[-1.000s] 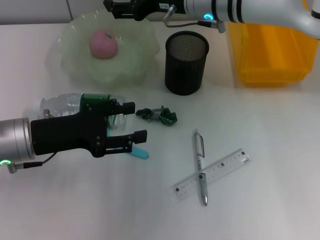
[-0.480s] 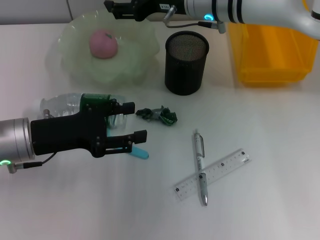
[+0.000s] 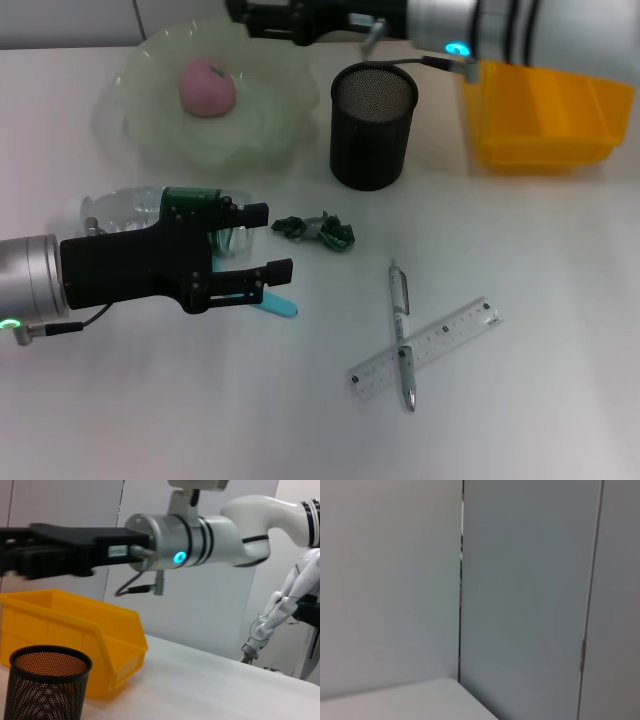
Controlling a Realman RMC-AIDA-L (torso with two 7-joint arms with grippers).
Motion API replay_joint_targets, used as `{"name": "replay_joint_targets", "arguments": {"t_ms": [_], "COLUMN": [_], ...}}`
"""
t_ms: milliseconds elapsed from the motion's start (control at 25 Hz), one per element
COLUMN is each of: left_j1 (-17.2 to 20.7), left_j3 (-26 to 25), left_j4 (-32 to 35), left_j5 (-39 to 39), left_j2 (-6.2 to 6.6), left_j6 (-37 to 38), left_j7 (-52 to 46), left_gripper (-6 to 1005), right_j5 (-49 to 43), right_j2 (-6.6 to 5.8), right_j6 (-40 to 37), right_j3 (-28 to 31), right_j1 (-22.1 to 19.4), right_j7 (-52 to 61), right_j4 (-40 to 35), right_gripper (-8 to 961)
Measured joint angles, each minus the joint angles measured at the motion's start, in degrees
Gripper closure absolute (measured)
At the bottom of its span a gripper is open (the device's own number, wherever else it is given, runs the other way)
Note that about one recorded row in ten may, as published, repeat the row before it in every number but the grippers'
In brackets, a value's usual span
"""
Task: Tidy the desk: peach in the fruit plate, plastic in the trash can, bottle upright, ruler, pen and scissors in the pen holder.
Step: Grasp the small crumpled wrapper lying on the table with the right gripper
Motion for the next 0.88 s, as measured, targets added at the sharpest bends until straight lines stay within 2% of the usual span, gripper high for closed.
{"name": "replay_joint_targets", "arguments": {"t_ms": [40,360,400,440,600,680,760,800,880], "left_j1": [0.03,-0.01,-0.04,-0.06,-0.12,-0.13,-0.14,-0.15,-0.15], "left_j3": [0.0,0.0,0.0,0.0,0.0,0.0,0.0,0.0,0.0], "left_j4": [0.04,0.09,0.08,0.08,-0.08,-0.05,-0.06,-0.13,-0.16], "left_j5": [0.0,0.0,0.0,0.0,0.0,0.0,0.0,0.01,0.01], "left_j2": [0.0,0.0,0.0,0.03,0.24,0.25,0.26,0.27,0.27], "left_j6": [-0.01,0.0,0.0,0.0,-0.01,-0.02,-0.05,-0.07,-0.07], "left_j7": [0.0,0.0,-0.01,-0.02,-0.19,-0.24,-0.35,-0.45,-0.48], "left_gripper": [244,244,244,244,245,245,245,245,245], "right_j5": [0.0,-0.15,-0.19,-0.19,-2.26,-2.57,-3.09,-4.11,-4.79], "right_j2": [0.0,-0.64,-0.68,-0.68,-1.43,-1.65,-2.35,-3.09,-3.35], "right_j6": [0.0,-14.27,-16.88,-16.88,-24.22,-25.16,-27.14,-29.18,-29.97], "right_j3": [0.0,-0.87,-1.2,-1.2,-0.69,-0.64,-0.58,-0.37,-0.14], "right_j1": [0.0,-12.95,-15.64,-15.64,-22.01,-22.62,-23.95,-25.1,-25.59], "right_j7": [0.0,7.39,8.31,8.31,9.97,10.11,10.24,10.27,10.29], "right_j4": [0.0,-12.52,-14.98,-14.98,-19.18,-19.36,-19.46,-19.24,-19.14], "right_gripper": [201,201,201,201,201,200,200,200,200]}}
